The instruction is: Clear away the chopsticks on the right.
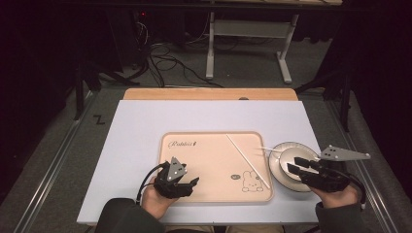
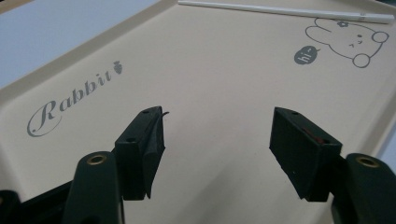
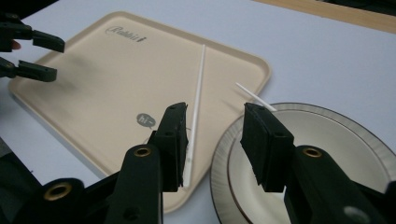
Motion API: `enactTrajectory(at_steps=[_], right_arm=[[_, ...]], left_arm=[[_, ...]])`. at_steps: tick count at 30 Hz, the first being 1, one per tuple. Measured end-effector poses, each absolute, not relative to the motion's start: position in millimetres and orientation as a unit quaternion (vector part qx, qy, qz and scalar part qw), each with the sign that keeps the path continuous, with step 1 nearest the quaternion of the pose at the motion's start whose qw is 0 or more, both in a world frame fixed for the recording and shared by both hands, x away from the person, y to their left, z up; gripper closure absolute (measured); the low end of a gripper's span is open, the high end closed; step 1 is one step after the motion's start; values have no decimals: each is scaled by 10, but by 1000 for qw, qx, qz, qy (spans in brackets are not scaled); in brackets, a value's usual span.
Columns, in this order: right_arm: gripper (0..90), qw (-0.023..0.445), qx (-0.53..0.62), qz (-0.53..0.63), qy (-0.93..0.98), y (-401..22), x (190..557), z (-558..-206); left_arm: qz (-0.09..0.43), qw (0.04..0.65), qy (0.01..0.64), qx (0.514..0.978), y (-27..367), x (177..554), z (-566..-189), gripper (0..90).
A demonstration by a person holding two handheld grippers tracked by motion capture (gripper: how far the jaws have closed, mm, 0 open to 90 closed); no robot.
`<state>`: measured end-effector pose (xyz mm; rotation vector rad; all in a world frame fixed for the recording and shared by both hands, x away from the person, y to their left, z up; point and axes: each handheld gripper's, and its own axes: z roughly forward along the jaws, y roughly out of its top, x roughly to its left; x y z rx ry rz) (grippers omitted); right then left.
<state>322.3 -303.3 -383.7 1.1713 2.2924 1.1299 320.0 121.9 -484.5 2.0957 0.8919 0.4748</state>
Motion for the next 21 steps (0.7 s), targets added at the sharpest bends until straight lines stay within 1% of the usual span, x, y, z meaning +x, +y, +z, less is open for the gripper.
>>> enactTrajectory(at_steps=[4, 9, 17, 21], right_arm=[[612, 179, 421, 392, 799, -3177, 3180, -3797], [637, 200, 430, 384, 792, -3371, 3197, -3755], [672, 220, 440, 358, 794, -3567, 3352, -3823], [683, 222, 443, 342, 798, -3610, 3464, -3861]], left_arm=[[187, 395, 353, 827, 1215, 3202, -4847, 359], [188, 394, 356, 827, 1216, 3207, -4852, 360], [189, 391, 359, 826, 1212, 3204, -4856, 360], [190, 390, 361, 825, 1216, 3206, -4859, 360]])
